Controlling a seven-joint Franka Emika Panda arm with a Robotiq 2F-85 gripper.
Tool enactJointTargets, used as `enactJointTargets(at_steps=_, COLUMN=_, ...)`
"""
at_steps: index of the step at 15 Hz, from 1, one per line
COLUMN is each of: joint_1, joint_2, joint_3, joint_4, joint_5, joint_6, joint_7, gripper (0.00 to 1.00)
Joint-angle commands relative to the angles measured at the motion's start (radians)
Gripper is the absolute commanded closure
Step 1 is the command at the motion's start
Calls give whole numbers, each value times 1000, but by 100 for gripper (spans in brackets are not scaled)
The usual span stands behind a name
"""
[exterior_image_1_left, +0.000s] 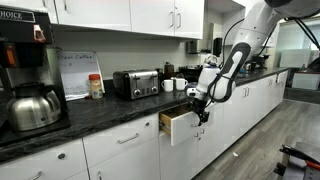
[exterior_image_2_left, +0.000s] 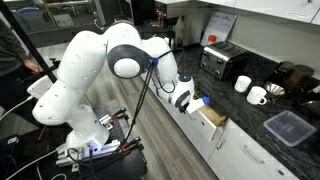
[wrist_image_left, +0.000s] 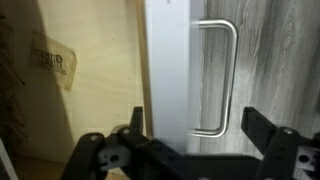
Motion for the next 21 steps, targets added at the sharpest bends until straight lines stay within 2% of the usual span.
enactJointTargets(at_steps=1, joint_1=-10, joint_2=-21, joint_3=14, joint_4=-19, joint_5=117, joint_6=-69, joint_7=-108, gripper=0)
enactJointTargets(at_steps=8, joint_1=-13, joint_2=-85, joint_3=34, joint_4=-91, joint_5=330, joint_6=-144, joint_7=-226, gripper=0)
enactJointTargets(at_steps=21, joint_1=24, joint_2=-203, joint_3=22, joint_4=-159, joint_5=608, joint_6=-379, joint_7=-364, gripper=0)
